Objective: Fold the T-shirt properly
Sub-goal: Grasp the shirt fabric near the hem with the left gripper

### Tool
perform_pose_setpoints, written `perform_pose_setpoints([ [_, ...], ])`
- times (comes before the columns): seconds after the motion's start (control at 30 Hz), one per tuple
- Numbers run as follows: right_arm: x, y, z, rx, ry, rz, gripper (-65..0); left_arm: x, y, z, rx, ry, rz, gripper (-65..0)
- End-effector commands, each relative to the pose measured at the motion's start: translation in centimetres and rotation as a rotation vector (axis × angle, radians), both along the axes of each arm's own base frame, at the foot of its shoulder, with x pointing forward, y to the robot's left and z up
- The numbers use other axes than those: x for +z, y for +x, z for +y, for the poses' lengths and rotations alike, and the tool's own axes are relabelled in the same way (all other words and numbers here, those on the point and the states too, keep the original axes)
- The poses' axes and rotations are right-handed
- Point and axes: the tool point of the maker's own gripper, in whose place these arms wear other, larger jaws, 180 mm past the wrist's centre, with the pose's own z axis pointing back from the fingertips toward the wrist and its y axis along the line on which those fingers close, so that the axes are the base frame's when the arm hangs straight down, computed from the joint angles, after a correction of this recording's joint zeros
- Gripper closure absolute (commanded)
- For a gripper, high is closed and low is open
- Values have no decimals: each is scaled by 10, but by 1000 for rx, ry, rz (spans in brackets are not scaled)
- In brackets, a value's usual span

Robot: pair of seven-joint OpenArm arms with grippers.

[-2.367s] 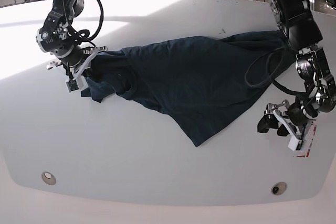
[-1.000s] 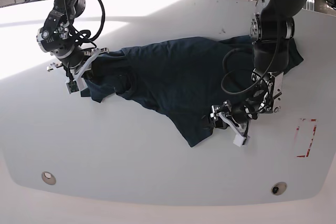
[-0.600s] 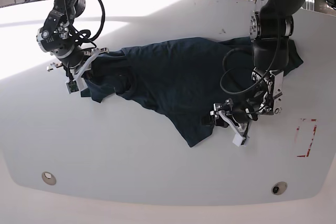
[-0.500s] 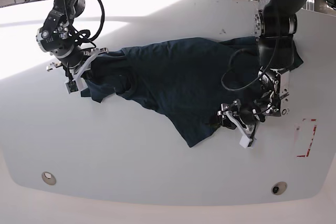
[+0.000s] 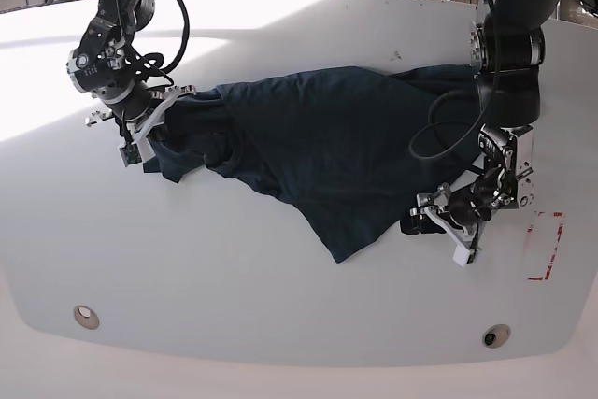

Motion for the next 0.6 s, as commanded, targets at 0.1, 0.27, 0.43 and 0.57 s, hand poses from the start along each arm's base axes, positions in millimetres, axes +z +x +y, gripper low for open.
perform_pose_setpoints([
  [0.1, 14, 9, 2, 5, 5, -57, 0, 10, 15, -4, 0, -16, -32, -382],
  [0.27, 14, 10, 2, 5, 5, -59, 0, 5, 13, -18, -11, -39, -25, -383],
  [0.43, 14, 10, 2, 5, 5, -59, 0, 2, 10, -42, -46, -64, -5, -383],
  [0.57, 14, 10, 1, 3, 5, -59, 0, 3, 10, -60, -65, -88, -6, -383],
])
